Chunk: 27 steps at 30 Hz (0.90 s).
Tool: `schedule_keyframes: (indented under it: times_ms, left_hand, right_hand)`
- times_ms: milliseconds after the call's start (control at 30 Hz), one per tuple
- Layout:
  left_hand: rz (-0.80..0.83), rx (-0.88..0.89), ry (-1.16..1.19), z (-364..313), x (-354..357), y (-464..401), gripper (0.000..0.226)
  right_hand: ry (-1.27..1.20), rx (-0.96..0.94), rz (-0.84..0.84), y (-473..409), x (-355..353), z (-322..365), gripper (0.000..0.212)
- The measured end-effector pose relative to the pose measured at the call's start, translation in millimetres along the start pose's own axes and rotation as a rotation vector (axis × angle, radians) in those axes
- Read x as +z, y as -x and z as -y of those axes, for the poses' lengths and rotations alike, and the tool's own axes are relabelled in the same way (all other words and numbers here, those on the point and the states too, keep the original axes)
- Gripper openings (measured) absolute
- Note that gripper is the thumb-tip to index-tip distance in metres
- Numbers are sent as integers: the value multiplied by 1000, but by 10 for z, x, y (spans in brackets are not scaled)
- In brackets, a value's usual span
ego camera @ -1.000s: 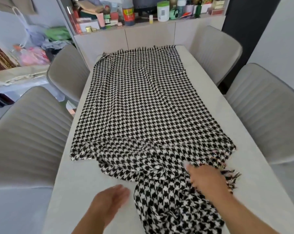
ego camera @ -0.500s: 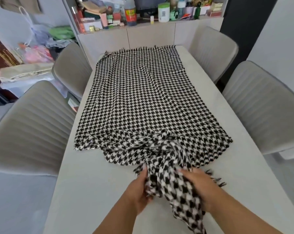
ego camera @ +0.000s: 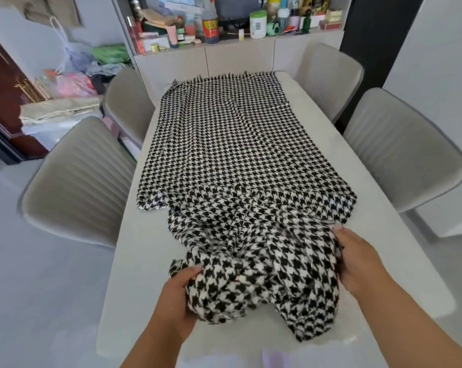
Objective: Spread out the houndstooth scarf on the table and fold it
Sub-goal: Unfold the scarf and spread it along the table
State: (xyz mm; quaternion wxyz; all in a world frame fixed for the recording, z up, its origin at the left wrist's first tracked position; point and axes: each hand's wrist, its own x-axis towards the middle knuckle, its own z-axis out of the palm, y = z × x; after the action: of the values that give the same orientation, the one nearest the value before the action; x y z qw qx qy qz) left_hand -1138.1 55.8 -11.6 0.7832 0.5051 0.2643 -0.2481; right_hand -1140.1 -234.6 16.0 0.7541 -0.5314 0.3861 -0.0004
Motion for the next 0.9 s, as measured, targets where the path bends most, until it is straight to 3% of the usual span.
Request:
schedule_keyframes:
  times_ms: [100,200,267,367,433,500,567,667,800,900]
  left_hand:
    - [3,-4,-140,135,-293,295,40]
    - [2,-20,-212,290,-530,506,53]
    - [-5,-74,-303,385,-704,583,49]
    - [-74,-249,-520,519,-989,596,65]
    - [-146,-293,-783,611,-1113,601,72]
    - [-314,-202,-1013,662,-1180,569,64]
    - [-458,15,-1117,658,-1160,535,59]
    - [-487,175,-1012,600,-993,473,60]
    - [-440,130,-908,625,-748,285,70]
    - [-395,64,-788,619,-622,185,43]
  right_hand:
    - [29,-30,-6,161,-127,-25,12]
    - [129,-35,-16,261,-245,-113,14]
    - [234,8,-21,292,-344,-185,15]
    - [510,108,2,315,-512,-320,43]
    - [688,161,12,333,-614,-429,59]
    - [779,174,6,362,-690,-530,61]
    - [812,189,13,377,-758,-635,59]
    - [780,218,0,411,-790,-753,64]
    - [624,213,5,388,-728,-834,57]
    - [444,256,28,363,-642,-839,43]
